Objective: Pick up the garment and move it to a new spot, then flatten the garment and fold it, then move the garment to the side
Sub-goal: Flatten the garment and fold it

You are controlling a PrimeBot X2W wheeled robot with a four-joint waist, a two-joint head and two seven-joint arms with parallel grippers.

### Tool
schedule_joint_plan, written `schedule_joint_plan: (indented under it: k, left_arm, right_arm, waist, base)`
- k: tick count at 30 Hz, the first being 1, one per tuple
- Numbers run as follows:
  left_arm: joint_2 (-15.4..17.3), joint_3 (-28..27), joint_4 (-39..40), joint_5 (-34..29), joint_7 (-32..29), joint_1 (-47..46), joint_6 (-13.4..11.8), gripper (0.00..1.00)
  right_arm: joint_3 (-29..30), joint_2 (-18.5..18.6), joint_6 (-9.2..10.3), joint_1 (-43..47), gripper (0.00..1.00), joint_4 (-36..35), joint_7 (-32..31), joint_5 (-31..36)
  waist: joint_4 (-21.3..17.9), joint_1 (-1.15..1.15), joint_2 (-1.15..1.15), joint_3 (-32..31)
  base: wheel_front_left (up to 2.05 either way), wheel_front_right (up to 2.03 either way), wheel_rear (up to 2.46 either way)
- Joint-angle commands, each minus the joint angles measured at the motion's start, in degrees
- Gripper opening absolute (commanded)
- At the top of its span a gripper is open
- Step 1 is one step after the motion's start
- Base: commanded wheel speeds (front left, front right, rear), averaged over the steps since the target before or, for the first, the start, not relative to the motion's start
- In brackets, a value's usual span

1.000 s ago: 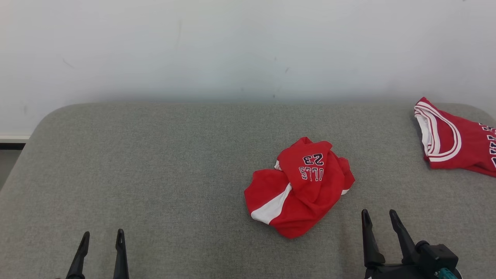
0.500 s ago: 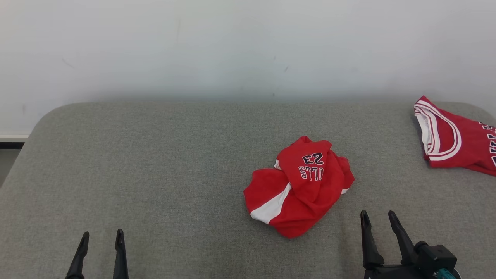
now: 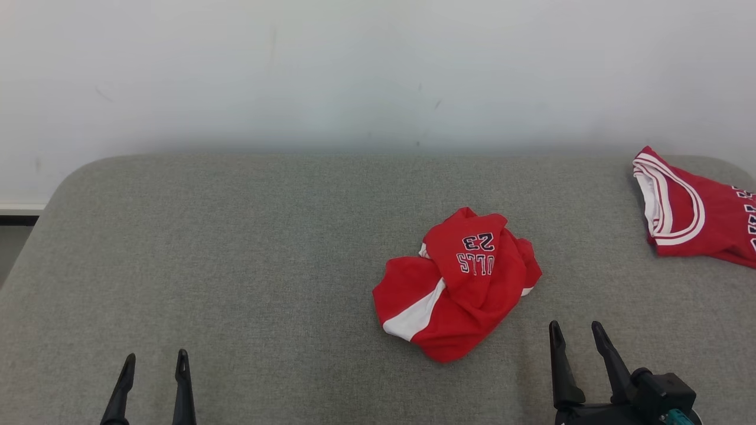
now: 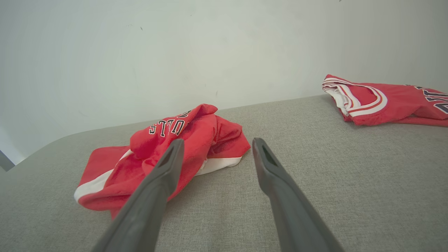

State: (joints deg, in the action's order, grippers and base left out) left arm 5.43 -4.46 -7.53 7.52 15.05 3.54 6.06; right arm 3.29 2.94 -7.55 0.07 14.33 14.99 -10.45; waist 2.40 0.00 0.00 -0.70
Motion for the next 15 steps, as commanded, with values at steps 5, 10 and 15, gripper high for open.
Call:
schedule_joint_plan:
  k: [5,10,15]
  left_arm:
    - [-0.5,-0.6,0.0,-0.5,0.2,0.6,0.3,1.00]
    - [-0.8,-0.6,0.1,-0.7,0.2,0.3,0.4,1.00]
    - [-1.1,0.3,-0.2,-0.9,0.2,-0.9,0.4,1.00]
  right_arm:
    - [-0.6,-0.2,0.15,0.3,1.00,0.3,0.2,0.4]
    - [-2.1,-0.2,0.16,-1.7,1.00,0.9,0.2,1.3]
    - [-4.6,0.6,0.16,-6.7,1.00,2.2,0.0,3.0]
  waist:
    - [0.2,0.00,0.00,0.1]
    - [0.8,0.00,0.00,0.4]
    - [2.4,0.00,0.00,1.7]
  base:
    - [0.00,0.00,0.00]
    - [0.00,0.00,0.00]
    - [0.00,0.00,0.00]
